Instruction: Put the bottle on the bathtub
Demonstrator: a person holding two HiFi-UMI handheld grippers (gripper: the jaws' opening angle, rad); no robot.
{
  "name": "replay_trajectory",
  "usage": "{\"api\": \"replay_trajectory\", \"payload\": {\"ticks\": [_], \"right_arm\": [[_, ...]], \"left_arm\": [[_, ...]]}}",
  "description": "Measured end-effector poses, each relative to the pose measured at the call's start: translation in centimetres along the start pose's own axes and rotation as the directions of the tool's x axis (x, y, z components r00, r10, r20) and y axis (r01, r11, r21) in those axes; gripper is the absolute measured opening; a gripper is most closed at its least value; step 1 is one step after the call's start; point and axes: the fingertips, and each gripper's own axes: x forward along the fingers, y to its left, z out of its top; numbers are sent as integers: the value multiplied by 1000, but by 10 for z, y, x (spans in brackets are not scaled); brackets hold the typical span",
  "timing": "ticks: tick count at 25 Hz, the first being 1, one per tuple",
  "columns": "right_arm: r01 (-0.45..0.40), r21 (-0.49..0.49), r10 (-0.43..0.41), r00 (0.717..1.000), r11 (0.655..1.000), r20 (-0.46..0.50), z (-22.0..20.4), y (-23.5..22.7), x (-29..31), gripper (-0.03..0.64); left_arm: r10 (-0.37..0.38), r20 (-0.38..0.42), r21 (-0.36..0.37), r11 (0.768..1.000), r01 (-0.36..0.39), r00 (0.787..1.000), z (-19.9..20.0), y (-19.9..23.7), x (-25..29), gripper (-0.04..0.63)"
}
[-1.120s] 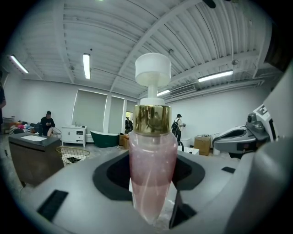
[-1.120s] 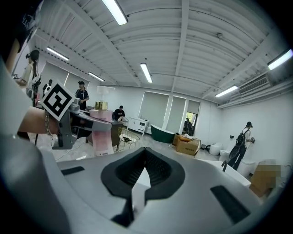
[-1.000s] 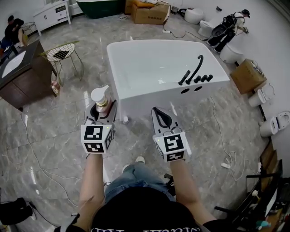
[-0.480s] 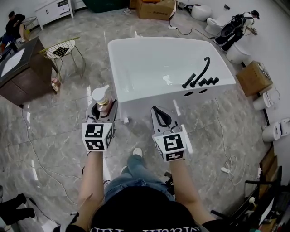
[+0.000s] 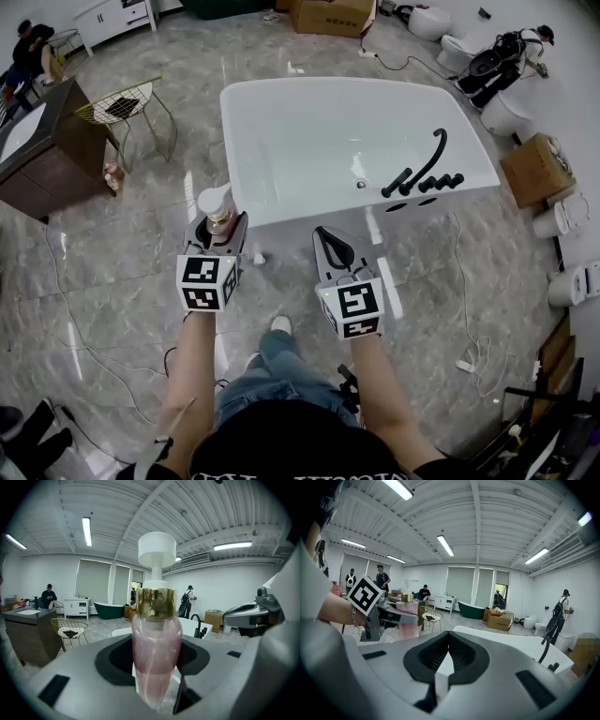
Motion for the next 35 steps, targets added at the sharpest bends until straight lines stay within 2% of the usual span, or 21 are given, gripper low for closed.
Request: {"api": "replay_trajectory", "payload": {"ticks": [12, 16, 20, 26, 35], "right_arm": [[-32, 36, 35, 997, 999, -74, -51, -48, 60, 15], [-40, 51, 45, 995, 998, -88, -67, -57, 77, 15], [-56, 64, 62, 992, 996, -107, -85, -62, 95, 15], [-89, 50, 95, 986, 995, -140, -115, -67, 118, 15], [-81, 87, 95, 980, 993, -174, -151, -83, 141, 15]], "left_arm": [[24, -121, -43, 999, -30, 992, -58, 9, 96, 218], [9, -145, -47, 999, -16, 989, -79, 12, 121, 218], [-2, -164, -81, 997, -11, 986, -99, 19, 145, 218], [-20, -213, -20, 1000, 16, 977, -131, 20, 183, 218], [-45, -262, -12, 999, 43, 964, -172, 22, 229, 218]]}}
